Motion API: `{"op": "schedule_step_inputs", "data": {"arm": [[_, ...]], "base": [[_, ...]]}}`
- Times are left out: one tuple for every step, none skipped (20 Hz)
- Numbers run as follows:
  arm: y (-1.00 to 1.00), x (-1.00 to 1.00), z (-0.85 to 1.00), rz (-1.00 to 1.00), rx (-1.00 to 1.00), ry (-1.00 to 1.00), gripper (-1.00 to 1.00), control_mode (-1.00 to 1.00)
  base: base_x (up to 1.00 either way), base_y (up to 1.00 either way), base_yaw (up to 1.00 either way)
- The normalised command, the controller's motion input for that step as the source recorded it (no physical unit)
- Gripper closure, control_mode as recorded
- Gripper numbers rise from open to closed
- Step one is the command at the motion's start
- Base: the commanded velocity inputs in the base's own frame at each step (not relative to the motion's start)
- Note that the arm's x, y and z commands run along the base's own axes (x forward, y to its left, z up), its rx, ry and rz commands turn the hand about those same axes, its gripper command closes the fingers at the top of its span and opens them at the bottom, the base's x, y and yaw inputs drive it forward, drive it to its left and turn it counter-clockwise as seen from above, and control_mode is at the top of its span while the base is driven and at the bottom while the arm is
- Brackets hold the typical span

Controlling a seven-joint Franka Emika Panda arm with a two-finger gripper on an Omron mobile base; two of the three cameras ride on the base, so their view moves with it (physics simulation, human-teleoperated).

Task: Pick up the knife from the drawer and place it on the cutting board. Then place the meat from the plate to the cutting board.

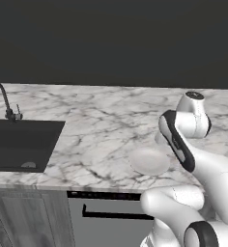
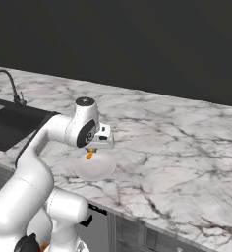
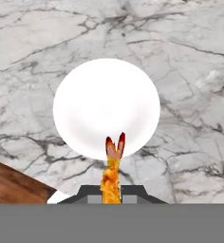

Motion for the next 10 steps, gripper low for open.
{"op": "schedule_step_inputs", "data": {"arm": [[-0.02,0.00,0.27,0.00,0.00,0.00,1.00,-1.00],[0.00,0.00,0.30,0.00,0.00,0.00,1.00,-1.00],[0.00,0.00,0.34,0.00,-0.01,0.00,1.00,-1.00],[0.00,0.00,0.31,0.00,-0.02,0.00,1.00,-1.00],[0.00,0.00,0.31,-0.01,-0.02,0.00,1.00,-1.00],[0.00,0.00,0.28,-0.07,-0.01,0.00,1.00,-1.00],[0.00,-0.02,0.21,-0.14,-0.03,0.00,1.00,-1.00],[0.00,0.00,0.19,-0.21,-0.02,0.00,1.00,-1.00],[0.00,-0.06,0.13,-0.27,-0.02,0.00,1.00,-1.00],[0.00,-0.06,0.11,-0.28,-0.03,0.00,1.00,-1.00]], "base": [[0.00,0.00,0.00],[0.00,0.00,0.00],[0.00,0.00,0.00],[0.00,0.00,0.00],[0.00,0.00,0.00],[0.00,0.00,0.00],[0.00,0.00,0.00],[0.00,0.00,0.00],[0.00,0.00,0.00],[0.00,0.00,0.00]]}}
